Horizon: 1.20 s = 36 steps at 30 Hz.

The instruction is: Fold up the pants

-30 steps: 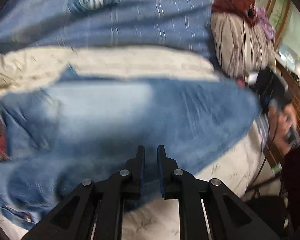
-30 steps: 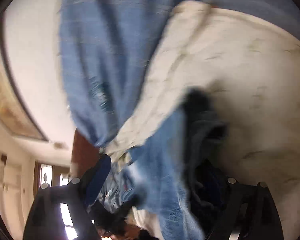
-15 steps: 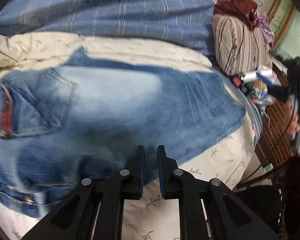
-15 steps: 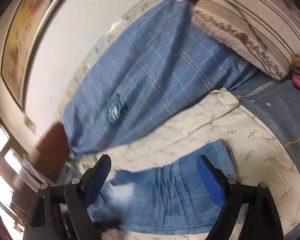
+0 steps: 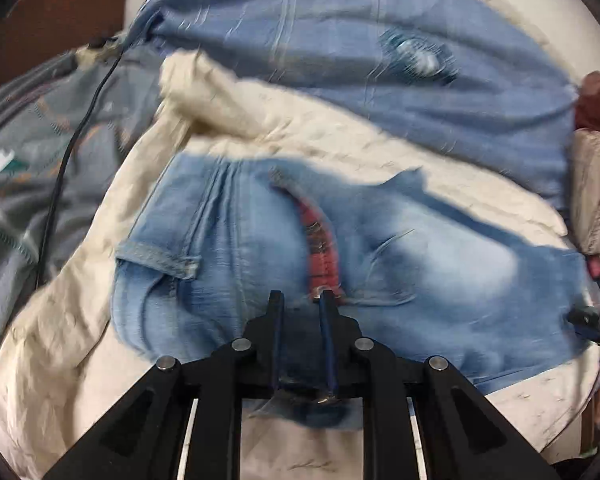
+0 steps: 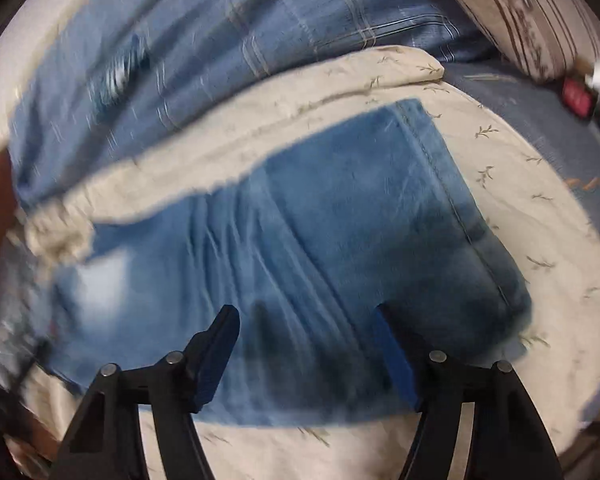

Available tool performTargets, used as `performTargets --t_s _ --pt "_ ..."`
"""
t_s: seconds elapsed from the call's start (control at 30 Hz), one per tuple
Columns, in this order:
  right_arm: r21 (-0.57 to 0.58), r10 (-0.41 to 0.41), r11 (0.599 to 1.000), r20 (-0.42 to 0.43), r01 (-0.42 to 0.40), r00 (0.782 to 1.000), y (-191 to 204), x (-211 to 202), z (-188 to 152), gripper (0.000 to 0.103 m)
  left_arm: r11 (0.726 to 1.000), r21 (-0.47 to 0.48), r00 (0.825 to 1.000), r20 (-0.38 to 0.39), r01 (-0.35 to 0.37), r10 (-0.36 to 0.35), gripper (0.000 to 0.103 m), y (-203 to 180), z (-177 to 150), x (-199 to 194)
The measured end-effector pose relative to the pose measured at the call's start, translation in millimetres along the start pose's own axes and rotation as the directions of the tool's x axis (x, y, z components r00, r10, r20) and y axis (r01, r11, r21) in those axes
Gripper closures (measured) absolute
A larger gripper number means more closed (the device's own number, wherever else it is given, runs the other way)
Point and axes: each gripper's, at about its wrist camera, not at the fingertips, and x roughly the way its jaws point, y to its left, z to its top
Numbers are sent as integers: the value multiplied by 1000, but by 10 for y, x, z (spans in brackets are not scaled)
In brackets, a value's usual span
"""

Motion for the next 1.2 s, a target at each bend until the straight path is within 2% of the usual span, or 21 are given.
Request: performTargets --t_s 0.07,0.17,0.27,0.37,0.47,0.6,0.7,0.73,0.77,0.83,0.97,1.03,1.13,1.2 --pt "-70 -84 994 -27 82 996 101 52 -109 31 1000 -4 1000 -14 -4 4 85 27 -29 8" --pt "-124 -168 979 -21 164 986 177 72 -261 31 996 79 998 -40 -49 52 85 -77 -101 19" --pt "-133 -210 969 -4 208 978 225 42 -401 31 987 142 996 -46 -69 76 85 -119 -204 -22" --pt "-117 -212 970 17 213 977 216 17 -498 30 980 182 995 -42 -77 86 85 -142 -249 -69" --pt "-93 -206 974 28 207 978 189 -26 -560 30 979 185 995 -33 -83 91 86 -195 -237 -68" --pt "-59 -167 984 56 170 984 134 -106 -637 28 998 61 1000 -5 -24 24 86 -88 -177 -144" --pt "-32 -110 993 95 114 989 57 -240 -633 28 999 35 995 103 -1 -2 85 -107 -120 -333" --pt "-20 -78 997 125 81 989 15 -329 -652 28 999 49 990 137 -15 8 78 -141 -113 -383" --pt "-15 -48 999 170 51 984 5 -426 -644 28 997 62 985 170 -35 24 54 -186 -109 -425" --pt "-22 -20 999 234 25 972 41 -561 -639 28 997 57 981 190 -60 49 25 -249 -95 -424" --pt "-81 46 996 276 -24 960 248 -602 -606 28 996 61 984 174 -57 46 25 -331 -70 -343" --pt "-111 51 994 275 -21 960 364 -530 -602 28 995 60 990 119 -85 78 25 -338 -57 -201" --pt "-139 101 988 260 -66 960 503 -434 -590 28 998 -3 997 57 -60 60 25 -214 -60 -86" --pt "-161 127 983 250 -88 960 637 -383 -597 28 998 -60 999 23 -37 38 19 -121 -66 -22"
